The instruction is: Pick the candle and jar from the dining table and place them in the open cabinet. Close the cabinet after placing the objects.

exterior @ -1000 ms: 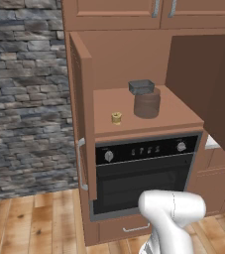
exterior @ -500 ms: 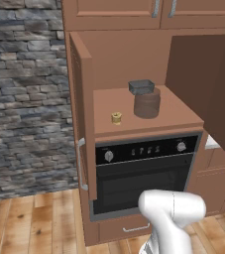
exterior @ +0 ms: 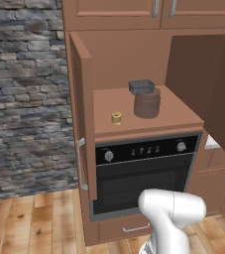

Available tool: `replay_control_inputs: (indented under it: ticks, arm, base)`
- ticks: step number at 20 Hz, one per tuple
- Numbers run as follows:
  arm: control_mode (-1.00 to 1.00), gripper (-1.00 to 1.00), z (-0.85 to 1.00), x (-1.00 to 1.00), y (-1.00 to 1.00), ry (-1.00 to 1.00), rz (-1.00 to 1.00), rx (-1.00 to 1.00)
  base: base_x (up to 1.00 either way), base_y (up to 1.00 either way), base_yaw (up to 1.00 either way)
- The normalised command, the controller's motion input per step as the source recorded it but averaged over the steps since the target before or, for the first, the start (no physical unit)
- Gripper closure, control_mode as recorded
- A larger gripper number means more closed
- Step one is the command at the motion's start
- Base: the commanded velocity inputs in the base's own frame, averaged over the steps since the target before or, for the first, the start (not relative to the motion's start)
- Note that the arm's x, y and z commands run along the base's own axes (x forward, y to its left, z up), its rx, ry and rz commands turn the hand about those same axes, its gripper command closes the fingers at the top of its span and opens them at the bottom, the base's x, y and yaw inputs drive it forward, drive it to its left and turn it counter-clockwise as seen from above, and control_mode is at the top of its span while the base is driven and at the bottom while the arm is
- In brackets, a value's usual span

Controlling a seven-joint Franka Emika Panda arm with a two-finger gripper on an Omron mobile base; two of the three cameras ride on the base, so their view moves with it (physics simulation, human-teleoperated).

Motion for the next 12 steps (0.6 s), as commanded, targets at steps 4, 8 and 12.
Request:
replay_control_inputs:
  ticks: [4, 8, 12]
  arm:
    - [-1.0, -1.0, -0.21, 0.79, -0.48, -0.14, 0.02, 0.16]
    - [-1.0, -1.0, -0.24, 0.76, -0.6, -0.16, 0.01, 0.12]
    - [-1.0, -1.0, -0.16, 0.67, -0.81, -0.11, 0.0, 0.04]
  base:
    - [0.0, 0.0, 0.0]
    - [0.0, 0.0, 0.0]
    - [0.0, 0.0, 0.0]
